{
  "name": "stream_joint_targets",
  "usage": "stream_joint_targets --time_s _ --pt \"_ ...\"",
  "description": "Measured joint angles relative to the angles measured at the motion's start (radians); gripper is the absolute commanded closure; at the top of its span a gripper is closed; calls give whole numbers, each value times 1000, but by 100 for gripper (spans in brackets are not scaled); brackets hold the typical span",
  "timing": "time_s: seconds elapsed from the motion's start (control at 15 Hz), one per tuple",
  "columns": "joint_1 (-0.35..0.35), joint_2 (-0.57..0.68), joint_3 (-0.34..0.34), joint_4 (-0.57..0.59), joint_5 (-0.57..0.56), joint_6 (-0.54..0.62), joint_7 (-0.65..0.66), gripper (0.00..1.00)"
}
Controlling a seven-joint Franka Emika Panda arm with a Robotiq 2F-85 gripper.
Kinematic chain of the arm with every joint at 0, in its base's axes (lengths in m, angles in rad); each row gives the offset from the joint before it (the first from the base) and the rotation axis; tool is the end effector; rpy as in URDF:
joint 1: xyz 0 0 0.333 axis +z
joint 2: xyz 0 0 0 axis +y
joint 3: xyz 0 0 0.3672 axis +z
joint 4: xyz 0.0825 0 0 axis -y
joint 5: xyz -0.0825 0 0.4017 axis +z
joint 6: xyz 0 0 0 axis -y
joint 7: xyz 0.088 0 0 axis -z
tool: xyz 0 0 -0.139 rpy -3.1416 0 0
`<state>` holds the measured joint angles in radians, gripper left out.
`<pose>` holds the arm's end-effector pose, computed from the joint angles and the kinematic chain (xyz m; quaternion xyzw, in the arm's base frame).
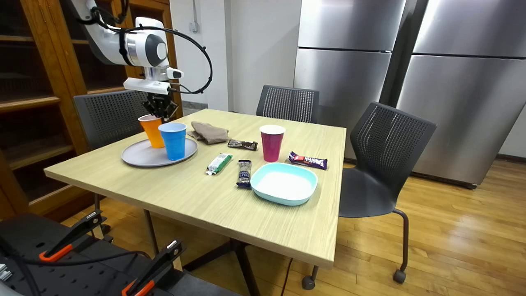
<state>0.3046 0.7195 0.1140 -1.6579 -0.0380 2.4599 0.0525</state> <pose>0.6817 0.2912 0.1934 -0.9823 -0.1804 -0.0368 0.0338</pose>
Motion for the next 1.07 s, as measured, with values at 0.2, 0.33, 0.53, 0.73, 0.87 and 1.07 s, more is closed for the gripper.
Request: stream_joint_targets --time_s 0.2,0.33,0.53,0.73,0.87,1.07 --pt "0 -1 2 5 0 -2 0 35" --pt "1 -8 5 8 0 0 0 19" --pt "9 -35 5 8 -2 3 0 1" --pt "17 -69 5 7 -13 5 0 0" --pt "20 -92 4 3 -25 5 2 0" --pt "21 -124 -6 -8 -54 5 17 0"
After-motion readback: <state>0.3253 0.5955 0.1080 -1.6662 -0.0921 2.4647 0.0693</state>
